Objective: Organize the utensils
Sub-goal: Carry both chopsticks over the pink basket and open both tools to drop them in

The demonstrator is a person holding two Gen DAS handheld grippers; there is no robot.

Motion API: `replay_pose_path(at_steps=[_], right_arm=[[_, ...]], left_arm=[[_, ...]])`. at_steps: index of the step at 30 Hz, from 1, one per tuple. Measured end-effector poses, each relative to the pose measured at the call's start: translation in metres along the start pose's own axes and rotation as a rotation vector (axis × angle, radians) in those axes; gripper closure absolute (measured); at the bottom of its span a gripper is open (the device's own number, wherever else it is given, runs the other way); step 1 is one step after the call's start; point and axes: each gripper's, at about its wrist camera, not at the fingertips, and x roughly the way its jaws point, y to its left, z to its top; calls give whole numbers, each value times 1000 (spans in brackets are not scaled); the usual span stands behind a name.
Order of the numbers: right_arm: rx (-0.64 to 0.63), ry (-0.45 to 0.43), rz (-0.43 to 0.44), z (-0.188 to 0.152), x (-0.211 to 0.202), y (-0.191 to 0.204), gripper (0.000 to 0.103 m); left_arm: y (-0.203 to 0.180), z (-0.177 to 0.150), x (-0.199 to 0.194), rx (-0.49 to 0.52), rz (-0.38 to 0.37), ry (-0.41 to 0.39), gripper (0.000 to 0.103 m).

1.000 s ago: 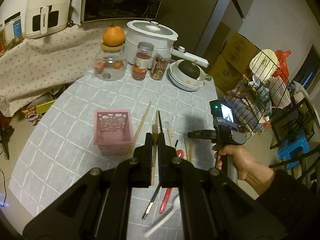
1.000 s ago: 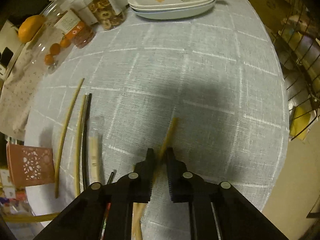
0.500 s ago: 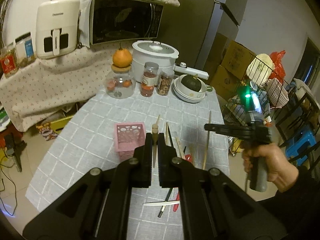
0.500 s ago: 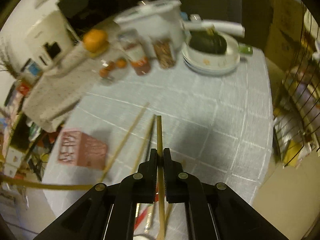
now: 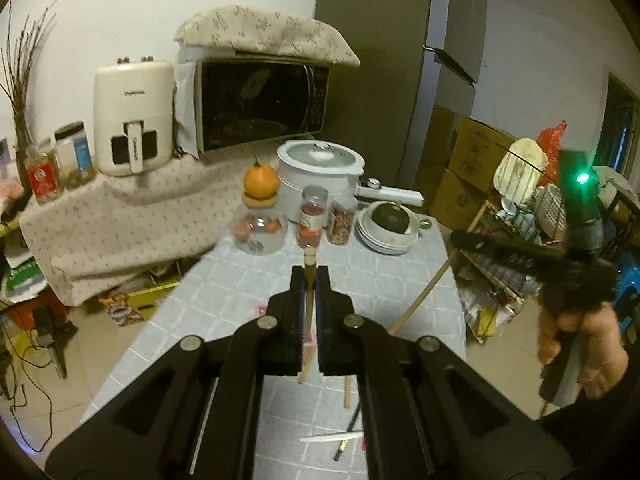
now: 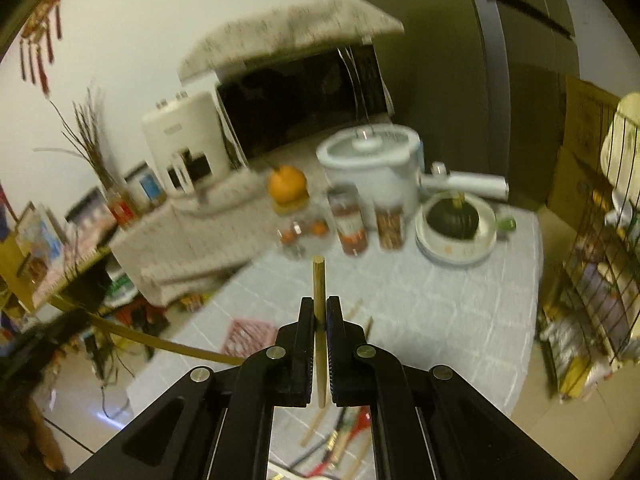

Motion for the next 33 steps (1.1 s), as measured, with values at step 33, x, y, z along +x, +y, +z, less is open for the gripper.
replay_pose_path(at_steps=[33], right_arm=[[-39,133,90,15,103,55,97]], left_arm=[[43,-6,124,-95,66,290,98]])
